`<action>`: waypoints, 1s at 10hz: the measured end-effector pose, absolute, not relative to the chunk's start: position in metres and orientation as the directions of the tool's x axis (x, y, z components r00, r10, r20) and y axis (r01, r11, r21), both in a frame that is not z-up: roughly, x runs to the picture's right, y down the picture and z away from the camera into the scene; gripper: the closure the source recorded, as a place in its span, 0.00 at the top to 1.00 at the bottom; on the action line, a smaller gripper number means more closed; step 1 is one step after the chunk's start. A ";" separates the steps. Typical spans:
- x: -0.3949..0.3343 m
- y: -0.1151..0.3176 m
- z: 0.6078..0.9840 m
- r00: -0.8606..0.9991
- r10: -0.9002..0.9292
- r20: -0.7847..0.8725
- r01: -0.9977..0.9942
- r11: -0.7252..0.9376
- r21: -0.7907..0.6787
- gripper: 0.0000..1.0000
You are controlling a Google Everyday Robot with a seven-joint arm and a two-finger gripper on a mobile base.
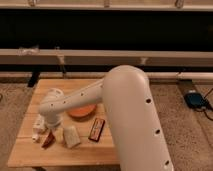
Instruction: Place the pepper on the white sponge
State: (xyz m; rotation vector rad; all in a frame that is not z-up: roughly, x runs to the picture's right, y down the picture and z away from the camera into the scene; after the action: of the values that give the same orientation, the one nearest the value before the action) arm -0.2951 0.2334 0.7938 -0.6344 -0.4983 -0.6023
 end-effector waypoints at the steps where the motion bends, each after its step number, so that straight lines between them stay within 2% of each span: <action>1: -0.298 0.235 0.794 0.714 -0.366 0.596 0.657 0.643 -0.393 0.80; 2: -0.301 0.235 0.795 0.711 -0.370 0.598 0.662 0.640 -0.391 0.76; 4: -0.306 0.237 0.795 0.700 -0.387 0.600 0.677 0.626 -0.386 0.58; 7: -0.302 0.237 0.795 0.701 -0.400 0.590 0.683 0.615 -0.395 0.23; 9: -0.295 0.232 0.792 0.712 -0.400 0.577 0.673 0.622 -0.400 0.06; 10: -0.292 0.229 0.788 0.718 -0.400 0.569 0.667 0.628 -0.400 0.01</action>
State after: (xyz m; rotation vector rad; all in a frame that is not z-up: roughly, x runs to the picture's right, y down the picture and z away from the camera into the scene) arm -0.2919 0.2285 0.7885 -0.6365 -0.4567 -0.6364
